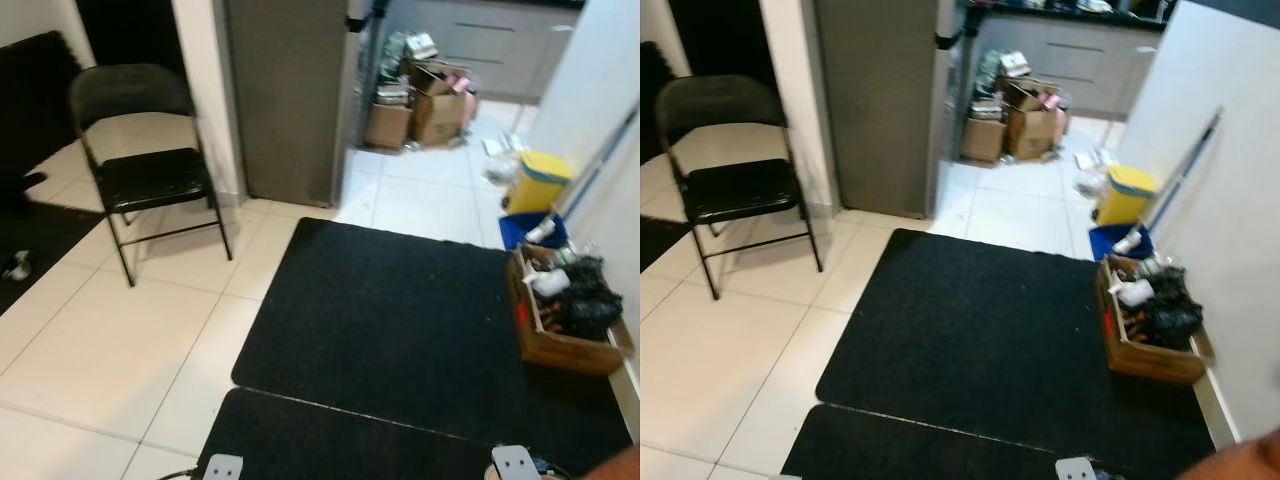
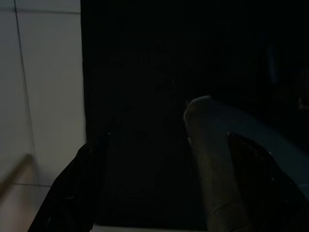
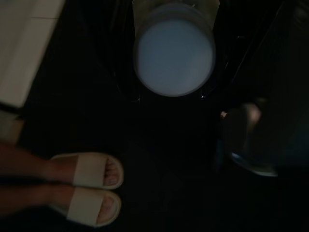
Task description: Restocking fridge
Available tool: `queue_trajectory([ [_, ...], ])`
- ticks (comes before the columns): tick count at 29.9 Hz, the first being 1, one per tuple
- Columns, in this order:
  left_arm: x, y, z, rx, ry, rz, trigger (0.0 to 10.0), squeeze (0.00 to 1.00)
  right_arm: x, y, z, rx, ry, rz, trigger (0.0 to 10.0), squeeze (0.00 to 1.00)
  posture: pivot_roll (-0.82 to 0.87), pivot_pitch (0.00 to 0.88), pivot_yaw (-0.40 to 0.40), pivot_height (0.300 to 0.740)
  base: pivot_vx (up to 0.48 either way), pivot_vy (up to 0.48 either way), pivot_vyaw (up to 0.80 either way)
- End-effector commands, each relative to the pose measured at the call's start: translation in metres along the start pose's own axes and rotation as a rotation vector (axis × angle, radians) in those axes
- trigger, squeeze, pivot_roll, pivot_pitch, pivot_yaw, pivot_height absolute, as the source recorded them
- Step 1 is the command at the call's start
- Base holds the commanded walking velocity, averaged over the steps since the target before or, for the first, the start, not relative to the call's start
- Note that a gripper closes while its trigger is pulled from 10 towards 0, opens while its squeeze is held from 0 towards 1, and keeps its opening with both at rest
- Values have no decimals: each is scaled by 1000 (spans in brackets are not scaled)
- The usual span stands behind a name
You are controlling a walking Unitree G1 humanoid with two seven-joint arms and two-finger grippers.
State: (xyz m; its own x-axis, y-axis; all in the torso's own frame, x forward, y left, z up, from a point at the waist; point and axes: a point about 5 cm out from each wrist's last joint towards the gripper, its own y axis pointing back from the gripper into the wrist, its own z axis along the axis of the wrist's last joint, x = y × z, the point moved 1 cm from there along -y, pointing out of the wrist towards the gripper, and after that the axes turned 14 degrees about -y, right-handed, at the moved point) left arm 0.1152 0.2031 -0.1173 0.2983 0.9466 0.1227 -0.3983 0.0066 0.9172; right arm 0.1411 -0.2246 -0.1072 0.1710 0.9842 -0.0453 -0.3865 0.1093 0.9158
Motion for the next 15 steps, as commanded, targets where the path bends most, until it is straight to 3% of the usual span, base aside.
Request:
queue_trajectory([
  [1,0,0,2,-1,-7,-3,10000,0,-6,1,-2,6,-15,-19,10000,0,-15,0,-27,740,0,0,-788],
  [15,-2,-1,3,-9,1,-11,10000,0,-7,1,-1,3,-10,-19,10000,0,-14,0,-29,740,0,0,-788],
])
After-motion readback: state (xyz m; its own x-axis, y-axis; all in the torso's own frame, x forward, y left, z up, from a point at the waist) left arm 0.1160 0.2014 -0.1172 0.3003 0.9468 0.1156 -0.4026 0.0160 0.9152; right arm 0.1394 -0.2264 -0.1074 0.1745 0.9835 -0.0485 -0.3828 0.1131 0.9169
